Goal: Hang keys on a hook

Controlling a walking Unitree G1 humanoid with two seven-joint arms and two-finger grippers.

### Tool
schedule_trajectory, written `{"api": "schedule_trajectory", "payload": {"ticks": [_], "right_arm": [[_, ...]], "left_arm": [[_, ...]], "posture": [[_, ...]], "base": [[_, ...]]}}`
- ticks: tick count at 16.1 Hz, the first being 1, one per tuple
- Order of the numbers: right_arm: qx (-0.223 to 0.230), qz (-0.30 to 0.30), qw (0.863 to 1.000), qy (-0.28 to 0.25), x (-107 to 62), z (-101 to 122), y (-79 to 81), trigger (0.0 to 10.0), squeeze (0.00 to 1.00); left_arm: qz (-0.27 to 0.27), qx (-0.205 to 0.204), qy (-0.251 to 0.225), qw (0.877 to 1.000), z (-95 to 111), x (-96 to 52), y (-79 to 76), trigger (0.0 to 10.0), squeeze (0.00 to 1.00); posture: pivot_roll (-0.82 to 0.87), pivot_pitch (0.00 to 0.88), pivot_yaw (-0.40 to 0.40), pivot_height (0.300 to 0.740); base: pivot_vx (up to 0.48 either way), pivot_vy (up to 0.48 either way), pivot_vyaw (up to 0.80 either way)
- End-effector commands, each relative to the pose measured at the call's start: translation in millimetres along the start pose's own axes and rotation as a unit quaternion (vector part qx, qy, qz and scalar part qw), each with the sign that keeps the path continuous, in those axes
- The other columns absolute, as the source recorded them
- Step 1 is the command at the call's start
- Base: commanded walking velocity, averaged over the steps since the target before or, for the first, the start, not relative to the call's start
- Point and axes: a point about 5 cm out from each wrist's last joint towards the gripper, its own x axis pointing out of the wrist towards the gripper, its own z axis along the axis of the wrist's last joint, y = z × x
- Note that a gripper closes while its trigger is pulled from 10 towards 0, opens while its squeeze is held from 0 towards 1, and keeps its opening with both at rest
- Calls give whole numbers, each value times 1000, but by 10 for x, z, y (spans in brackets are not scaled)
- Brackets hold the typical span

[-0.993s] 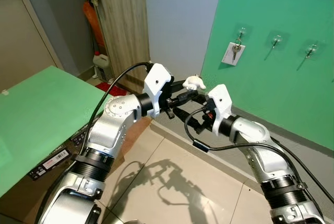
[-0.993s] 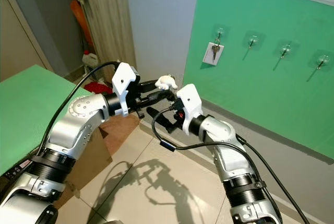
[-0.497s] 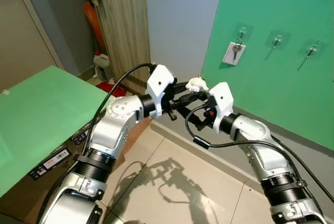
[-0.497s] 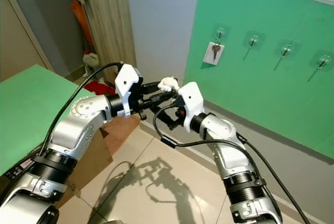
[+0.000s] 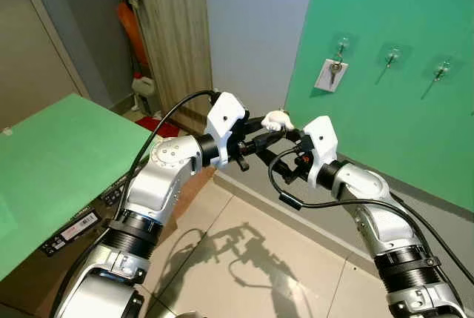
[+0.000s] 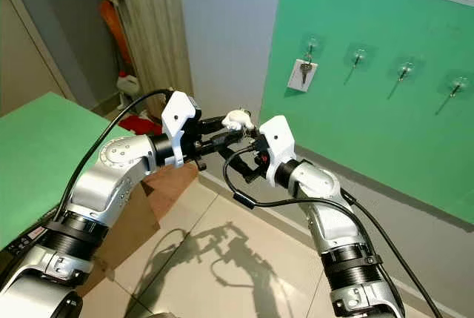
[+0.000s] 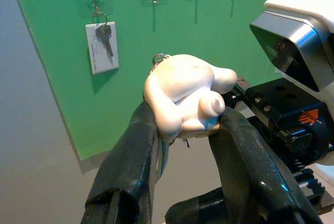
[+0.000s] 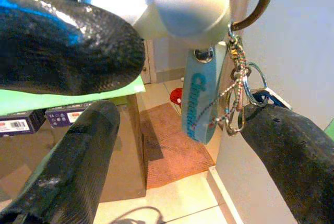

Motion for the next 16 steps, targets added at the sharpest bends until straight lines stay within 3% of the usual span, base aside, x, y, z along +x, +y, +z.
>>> {"api": "schedule_trajectory", "payload": {"ticks": [1,6,9,16], "right_arm": [[-1,-5,1000,1,8,-10,-4,10000,0],[-4,-20,1000,3,44,6,-33,10000,0],[-12,-43,999,20,-6,-61,-123,10000,0],[-2,-42,999,5,18,-22,-89,10000,0]], "left_arm": [[4,2,-6,1000,38,-17,20,0,0],[-6,-1,-10,1000,63,4,-34,0,0],[19,6,-12,1000,90,-18,51,0,0],[13,5,-4,1000,60,-16,28,0,0]], "posture": [[-3,0,21,740],[-1,0,18,740],[-2,0,19,740],[-4,0,21,740]], "base": [[0,0,0],[0,0,0],[0,0,0],[0,0,0]]}}
